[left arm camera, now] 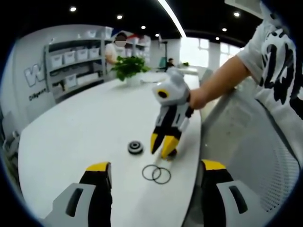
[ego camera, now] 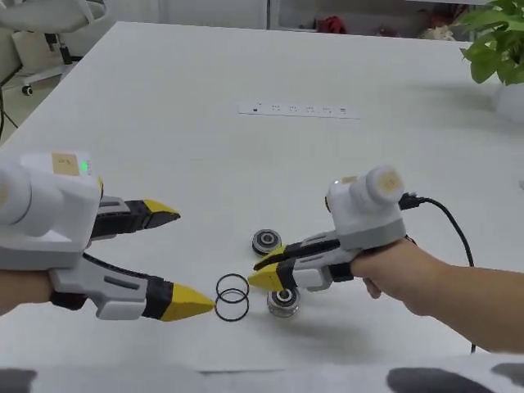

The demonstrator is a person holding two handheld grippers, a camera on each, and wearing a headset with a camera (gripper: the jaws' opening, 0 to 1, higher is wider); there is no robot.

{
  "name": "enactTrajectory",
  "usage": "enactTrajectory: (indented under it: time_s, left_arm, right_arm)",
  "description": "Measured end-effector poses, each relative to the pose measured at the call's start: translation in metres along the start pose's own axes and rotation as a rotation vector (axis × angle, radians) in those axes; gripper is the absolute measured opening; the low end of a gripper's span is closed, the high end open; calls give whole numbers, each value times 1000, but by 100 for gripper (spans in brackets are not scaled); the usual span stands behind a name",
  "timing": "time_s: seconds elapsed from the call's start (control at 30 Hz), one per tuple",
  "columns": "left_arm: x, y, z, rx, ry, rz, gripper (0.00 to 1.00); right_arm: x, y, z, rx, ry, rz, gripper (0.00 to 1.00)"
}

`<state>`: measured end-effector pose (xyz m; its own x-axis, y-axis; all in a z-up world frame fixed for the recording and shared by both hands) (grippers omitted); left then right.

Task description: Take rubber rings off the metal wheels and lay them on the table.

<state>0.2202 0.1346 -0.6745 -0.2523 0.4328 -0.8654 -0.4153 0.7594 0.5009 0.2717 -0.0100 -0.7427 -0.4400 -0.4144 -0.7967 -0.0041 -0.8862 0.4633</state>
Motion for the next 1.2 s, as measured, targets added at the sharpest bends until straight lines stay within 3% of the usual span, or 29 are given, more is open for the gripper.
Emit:
enactTrajectory:
  time_s: [0.77, 1.2]
  left_arm:
    - [-6, -7, 11, -13, -5, -2, 72]
    - [-4, -12, 18, -18, 4, 7, 69]
  right_arm:
    - [-12, 34, -18, 87, -6, -83, 15]
    - [-15, 40, -25, 122, 9, -97, 17]
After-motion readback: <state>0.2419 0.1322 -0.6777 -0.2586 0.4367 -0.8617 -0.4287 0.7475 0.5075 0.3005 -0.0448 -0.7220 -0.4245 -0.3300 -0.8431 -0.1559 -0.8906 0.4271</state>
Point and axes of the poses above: the centre of the closed fingertips' face, and the gripper's own axes: y roughly backward along the fingers, z roughly to its left, x roughly out of its underside, the point moved 6 cm from there along y, roughly backward along the fingers
